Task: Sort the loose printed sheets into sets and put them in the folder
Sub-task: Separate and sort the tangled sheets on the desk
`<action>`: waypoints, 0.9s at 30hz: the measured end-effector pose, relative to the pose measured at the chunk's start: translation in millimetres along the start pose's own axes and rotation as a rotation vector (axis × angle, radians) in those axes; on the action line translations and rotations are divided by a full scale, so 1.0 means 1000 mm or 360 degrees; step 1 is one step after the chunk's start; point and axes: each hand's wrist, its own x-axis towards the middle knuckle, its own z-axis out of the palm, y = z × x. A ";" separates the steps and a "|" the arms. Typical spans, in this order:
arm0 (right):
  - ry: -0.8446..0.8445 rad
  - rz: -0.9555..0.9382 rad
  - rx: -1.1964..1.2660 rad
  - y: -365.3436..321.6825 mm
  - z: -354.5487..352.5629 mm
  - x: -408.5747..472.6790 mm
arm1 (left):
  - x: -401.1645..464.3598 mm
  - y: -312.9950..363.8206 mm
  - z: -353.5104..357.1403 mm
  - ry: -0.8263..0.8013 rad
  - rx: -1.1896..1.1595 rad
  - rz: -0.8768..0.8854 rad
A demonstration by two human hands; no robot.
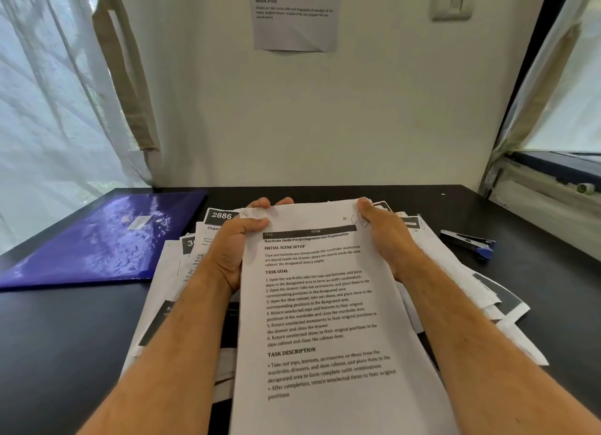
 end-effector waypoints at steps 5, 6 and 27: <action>-0.0147 0.0016 0.0083 -0.001 -0.005 0.000 | 0.005 -0.002 -0.003 0.0198 -0.0058 -0.0037; -0.0245 0.0047 0.0145 -0.001 -0.008 0.000 | 0.006 -0.002 -0.004 0.0283 -0.0078 -0.0028; -0.0403 0.0109 -0.0283 0.011 -0.003 0.005 | 0.007 0.009 0.008 0.0944 0.2181 0.0738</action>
